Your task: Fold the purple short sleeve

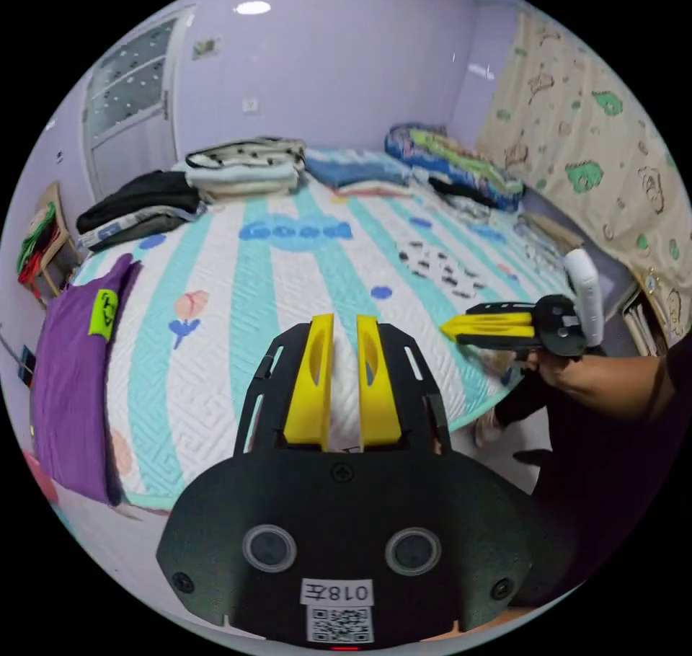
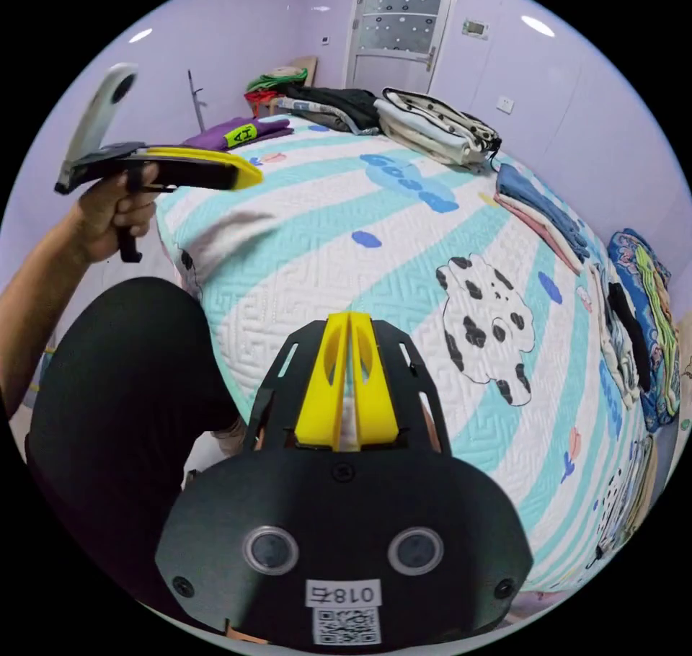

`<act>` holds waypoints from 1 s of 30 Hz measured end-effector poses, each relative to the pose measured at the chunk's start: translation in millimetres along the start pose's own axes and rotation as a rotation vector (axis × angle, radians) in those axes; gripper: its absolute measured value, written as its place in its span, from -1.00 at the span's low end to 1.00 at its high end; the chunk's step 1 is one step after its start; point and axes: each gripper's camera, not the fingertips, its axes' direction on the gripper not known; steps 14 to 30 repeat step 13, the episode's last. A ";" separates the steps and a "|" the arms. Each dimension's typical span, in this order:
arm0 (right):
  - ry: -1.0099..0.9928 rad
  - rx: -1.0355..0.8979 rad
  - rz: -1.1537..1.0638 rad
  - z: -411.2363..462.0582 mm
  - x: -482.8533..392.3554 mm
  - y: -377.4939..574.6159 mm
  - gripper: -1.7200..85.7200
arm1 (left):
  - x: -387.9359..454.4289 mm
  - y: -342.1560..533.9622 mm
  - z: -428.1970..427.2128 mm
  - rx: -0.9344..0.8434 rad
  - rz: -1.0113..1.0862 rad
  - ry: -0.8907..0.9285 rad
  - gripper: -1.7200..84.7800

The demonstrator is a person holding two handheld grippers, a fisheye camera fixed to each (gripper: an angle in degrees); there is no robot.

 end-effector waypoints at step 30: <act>-0.172 0.139 0.180 22.4 54.8 73.3 -0.97 | 20.0 -34.6 37.7 -0.172 0.030 -0.039 -0.85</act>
